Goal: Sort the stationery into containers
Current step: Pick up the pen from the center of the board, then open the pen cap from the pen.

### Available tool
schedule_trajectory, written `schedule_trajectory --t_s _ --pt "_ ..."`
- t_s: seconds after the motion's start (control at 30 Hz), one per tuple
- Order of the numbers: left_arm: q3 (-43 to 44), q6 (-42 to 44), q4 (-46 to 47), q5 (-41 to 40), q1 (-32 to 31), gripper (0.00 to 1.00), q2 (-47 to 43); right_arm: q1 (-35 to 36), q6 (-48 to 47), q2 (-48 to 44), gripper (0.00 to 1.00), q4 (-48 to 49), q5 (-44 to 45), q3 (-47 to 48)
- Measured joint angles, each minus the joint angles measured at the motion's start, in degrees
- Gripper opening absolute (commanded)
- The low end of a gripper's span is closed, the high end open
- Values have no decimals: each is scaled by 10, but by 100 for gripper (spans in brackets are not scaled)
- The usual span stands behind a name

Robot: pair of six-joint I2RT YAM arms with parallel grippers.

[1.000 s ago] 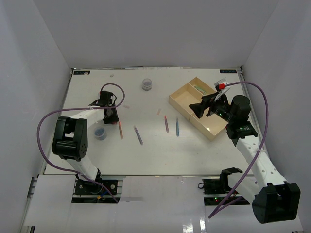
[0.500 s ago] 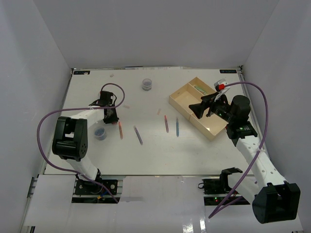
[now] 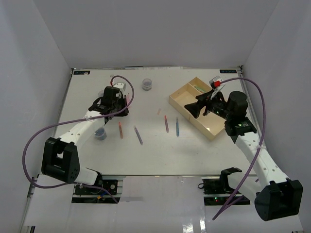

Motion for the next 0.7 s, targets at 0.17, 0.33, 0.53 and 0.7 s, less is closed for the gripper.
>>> schedule_trajectory --t_s 0.17,0.33,0.53,0.7 --pt "16 32 2 48 -43 19 -26 49 21 31 92 -13 5 46" --pt "24 82 24 96 -76 18 -43 112 59 86 96 -17 27 95" --pt "24 158 72 146 -93 17 -61 157 134 175 89 -20 44 160" --pt "24 203 86 171 -98 17 -62 186 178 224 82 -18 62 197"
